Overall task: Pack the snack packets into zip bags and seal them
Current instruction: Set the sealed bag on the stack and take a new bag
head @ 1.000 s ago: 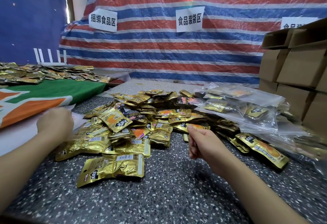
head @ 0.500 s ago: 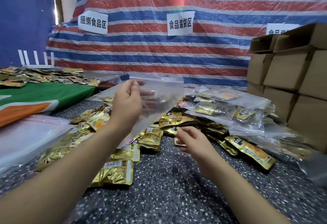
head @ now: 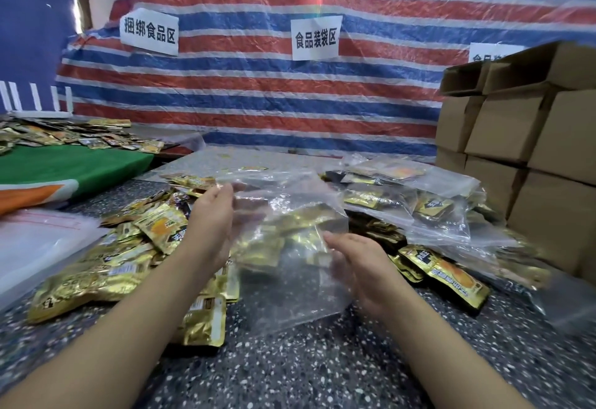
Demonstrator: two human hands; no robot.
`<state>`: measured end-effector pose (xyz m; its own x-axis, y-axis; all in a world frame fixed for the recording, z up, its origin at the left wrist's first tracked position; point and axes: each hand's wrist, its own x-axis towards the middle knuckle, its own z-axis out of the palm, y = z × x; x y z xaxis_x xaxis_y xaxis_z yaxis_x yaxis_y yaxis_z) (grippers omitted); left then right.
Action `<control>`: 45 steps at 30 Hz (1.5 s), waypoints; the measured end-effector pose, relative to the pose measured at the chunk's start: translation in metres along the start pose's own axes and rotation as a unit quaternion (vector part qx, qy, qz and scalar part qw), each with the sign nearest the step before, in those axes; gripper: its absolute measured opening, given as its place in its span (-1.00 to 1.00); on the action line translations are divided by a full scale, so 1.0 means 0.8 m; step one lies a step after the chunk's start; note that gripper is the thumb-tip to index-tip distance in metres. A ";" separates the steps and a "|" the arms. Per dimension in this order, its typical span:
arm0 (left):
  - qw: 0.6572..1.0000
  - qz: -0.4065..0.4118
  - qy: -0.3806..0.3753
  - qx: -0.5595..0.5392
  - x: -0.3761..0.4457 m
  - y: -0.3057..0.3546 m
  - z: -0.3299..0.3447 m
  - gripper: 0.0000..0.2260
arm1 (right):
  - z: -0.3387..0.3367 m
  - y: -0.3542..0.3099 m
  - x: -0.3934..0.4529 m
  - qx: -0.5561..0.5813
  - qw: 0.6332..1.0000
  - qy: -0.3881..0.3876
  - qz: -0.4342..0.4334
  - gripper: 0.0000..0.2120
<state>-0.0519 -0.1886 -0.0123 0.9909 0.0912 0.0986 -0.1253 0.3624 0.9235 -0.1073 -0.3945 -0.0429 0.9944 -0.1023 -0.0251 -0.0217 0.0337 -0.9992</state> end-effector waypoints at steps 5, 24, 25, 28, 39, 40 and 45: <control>0.999 -0.036 -0.006 0.039 0.011 -0.005 -0.005 -0.83 | -0.022 -0.009 -0.002 -0.192 0.980 0.029 -0.043 -0.83; 0.891 0.228 -0.182 0.347 -0.058 -0.049 0.032 -0.76 | -0.006 -0.021 -0.010 -0.117 0.988 0.098 -0.029 -0.52; 0.871 0.265 -0.194 0.365 -0.061 -0.053 0.033 -0.75 | -0.005 -0.022 -0.011 -0.079 0.993 0.088 0.002 -0.50; 0.788 0.350 -0.228 0.452 -0.060 -0.059 0.031 -0.71 | -0.005 -0.024 -0.011 0.007 0.996 0.086 0.022 -0.57; 0.766 0.327 -0.256 0.490 -0.059 -0.062 0.031 -0.61 | -0.006 -0.016 -0.014 -0.064 0.984 0.122 -0.115 -0.79; 0.780 0.338 -0.243 0.467 -0.059 -0.061 0.031 -0.71 | -0.003 -0.016 -0.016 -0.103 0.979 0.105 -0.143 -0.80; 0.791 0.351 -0.217 0.452 -0.056 -0.054 0.030 -0.74 | 0.010 -0.009 -0.019 -0.071 0.982 -0.016 -0.176 -0.87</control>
<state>-0.0898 -0.2305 -0.0480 0.6409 -0.4224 0.6410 -0.7603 -0.4644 0.4542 -0.1213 -0.3854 -0.0352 0.9458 -0.0509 0.3208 0.3116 -0.1369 -0.9403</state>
